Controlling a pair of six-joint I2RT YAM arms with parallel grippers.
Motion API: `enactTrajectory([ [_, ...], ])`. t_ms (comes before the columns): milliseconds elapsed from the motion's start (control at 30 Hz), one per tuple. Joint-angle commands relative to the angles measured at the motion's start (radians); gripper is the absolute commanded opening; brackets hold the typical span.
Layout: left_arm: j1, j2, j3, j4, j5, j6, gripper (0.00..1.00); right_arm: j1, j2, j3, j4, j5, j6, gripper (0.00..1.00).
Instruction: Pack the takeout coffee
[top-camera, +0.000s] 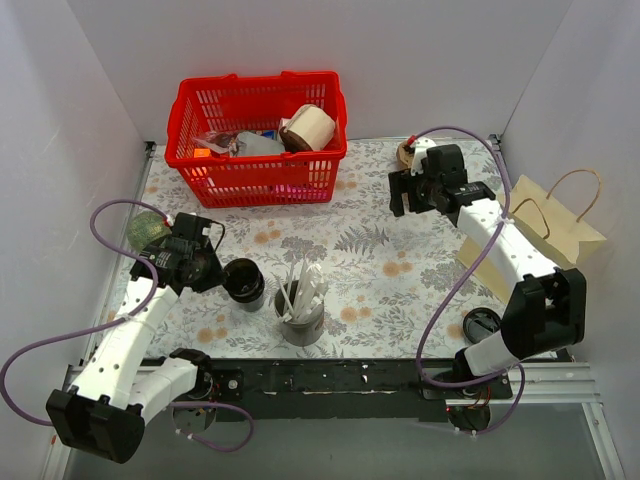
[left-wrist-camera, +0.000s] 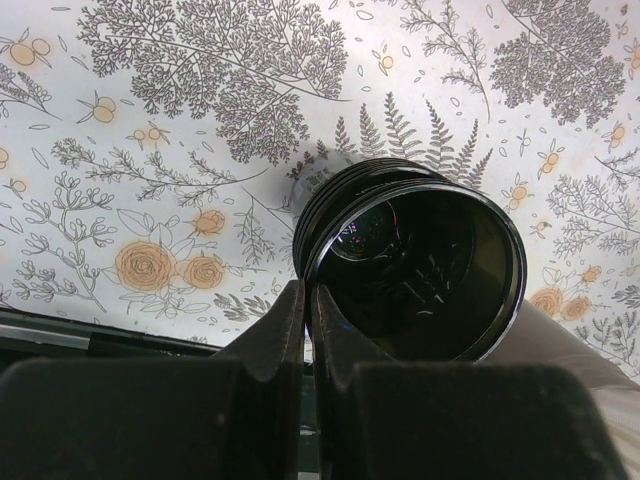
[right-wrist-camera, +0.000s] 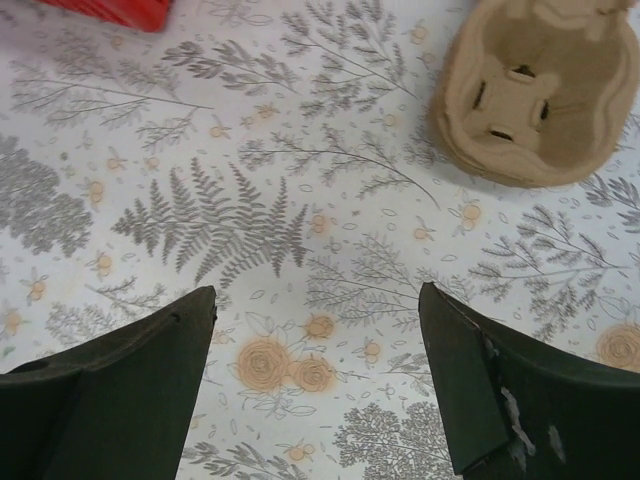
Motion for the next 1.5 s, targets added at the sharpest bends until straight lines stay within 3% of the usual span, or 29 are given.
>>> enactTrajectory([
  [0, -0.001, 0.003, 0.046, -0.034, 0.004, 0.008, 0.0, 0.102, -0.07, 0.009, 0.021, -0.188, -0.043, 0.89],
  [67, -0.001, 0.0, 0.052, -0.037, -0.002, 0.008, 0.0, 0.158, -0.082, 0.031, 0.021, -0.239, -0.023, 0.89],
  [200, -0.001, -0.015, 0.045, -0.023, 0.009, 0.008, 0.0, 0.277, -0.073, 0.06, 0.077, -0.53, 0.063, 0.87],
  [300, -0.001, -0.023, 0.026, -0.011, 0.007, 0.0, 0.0, 0.365, -0.025, 0.107, 0.085, -0.651, 0.109, 0.86],
  [467, 0.0, -0.052, -0.001, 0.026, 0.03, -0.009, 0.0, 0.472, 0.115, 0.235, 0.065, -0.638, 0.233, 0.86],
  [600, -0.001, -0.072, -0.02, 0.041, 0.035, -0.012, 0.0, 0.575, 0.257, 0.409, -0.013, -0.54, 0.276, 0.83],
  [833, -0.001, -0.089, -0.032, 0.041, 0.007, -0.006, 0.0, 0.667, 0.421, 0.575, -0.053, -0.52, 0.334, 0.76],
  [1467, -0.001, -0.11, -0.06, 0.078, 0.047, 0.003, 0.0, 0.738, 0.509, 0.618, -0.074, -0.634, 0.374, 0.7],
])
